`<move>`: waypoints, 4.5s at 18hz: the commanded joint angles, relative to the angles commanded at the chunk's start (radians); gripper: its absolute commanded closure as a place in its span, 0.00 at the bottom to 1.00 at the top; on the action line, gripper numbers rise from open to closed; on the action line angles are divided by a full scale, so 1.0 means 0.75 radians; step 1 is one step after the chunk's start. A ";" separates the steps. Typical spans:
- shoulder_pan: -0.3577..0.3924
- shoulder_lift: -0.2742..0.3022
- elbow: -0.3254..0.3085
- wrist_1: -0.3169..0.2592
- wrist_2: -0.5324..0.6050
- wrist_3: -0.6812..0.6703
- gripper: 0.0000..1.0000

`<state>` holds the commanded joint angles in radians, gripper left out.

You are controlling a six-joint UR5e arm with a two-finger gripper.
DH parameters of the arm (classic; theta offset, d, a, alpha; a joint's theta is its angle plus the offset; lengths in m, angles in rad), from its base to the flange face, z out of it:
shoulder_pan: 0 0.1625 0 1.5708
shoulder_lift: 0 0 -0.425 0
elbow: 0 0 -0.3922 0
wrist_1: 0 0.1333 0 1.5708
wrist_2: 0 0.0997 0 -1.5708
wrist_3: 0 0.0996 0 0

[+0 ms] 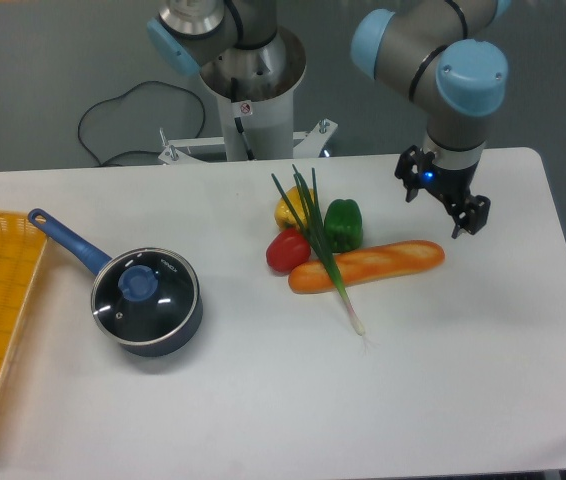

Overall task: Open the lid
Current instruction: 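Move the open gripper across the table toward the vegetables, then move the gripper over the blue saucepan's glass lid knob, then lower the gripper onto the blue lid knob and close on it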

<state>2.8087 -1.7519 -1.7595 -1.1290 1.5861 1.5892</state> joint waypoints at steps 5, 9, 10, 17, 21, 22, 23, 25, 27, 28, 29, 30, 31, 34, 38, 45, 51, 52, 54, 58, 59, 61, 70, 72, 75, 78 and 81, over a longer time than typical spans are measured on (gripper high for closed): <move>-0.039 0.031 -0.006 -0.016 0.002 -0.092 0.00; -0.094 0.074 -0.049 -0.027 -0.002 -0.157 0.00; -0.110 0.078 -0.061 -0.023 0.000 -0.186 0.00; -0.229 0.082 -0.086 -0.023 0.006 -0.388 0.00; -0.323 0.074 -0.090 -0.025 0.010 -0.491 0.00; -0.341 0.070 -0.098 -0.023 0.012 -0.511 0.00; -0.354 0.070 -0.110 -0.023 0.004 -0.530 0.00; -0.403 0.068 -0.112 -0.023 0.002 -0.595 0.00; -0.436 0.063 -0.110 -0.020 0.000 -0.626 0.00; -0.450 0.061 -0.110 -0.018 0.000 -0.632 0.00; -0.466 0.059 -0.110 -0.020 0.000 -0.644 0.00; -0.474 0.059 -0.112 -0.020 -0.002 -0.646 0.00; -0.485 0.061 -0.112 -0.020 -0.002 -0.648 0.00; -0.550 0.059 -0.112 -0.020 -0.002 -0.671 0.00; -0.620 0.019 -0.112 0.039 -0.002 -0.718 0.00; -0.628 0.008 -0.092 0.063 -0.104 -0.673 0.00; -0.767 0.039 -0.041 0.004 -0.162 -0.697 0.00; -0.777 0.037 -0.045 -0.008 -0.145 -0.706 0.00; -0.822 0.033 -0.051 -0.029 -0.092 -0.710 0.00; -0.881 0.002 -0.045 -0.073 -0.061 -0.771 0.00; -0.894 -0.004 -0.041 -0.080 -0.045 -0.783 0.00; -0.906 -0.035 -0.008 -0.088 -0.041 -0.802 0.00; -0.933 -0.123 0.076 -0.074 -0.031 -0.890 0.00; -0.959 -0.147 0.084 -0.070 -0.029 -0.930 0.00; -0.978 -0.166 0.084 -0.070 0.004 -0.955 0.00; -0.984 -0.166 0.084 -0.070 0.000 -0.957 0.00; -0.992 -0.170 0.078 -0.068 -0.002 -0.963 0.00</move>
<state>2.0648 -1.8791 -1.7012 -1.1796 1.5846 0.8667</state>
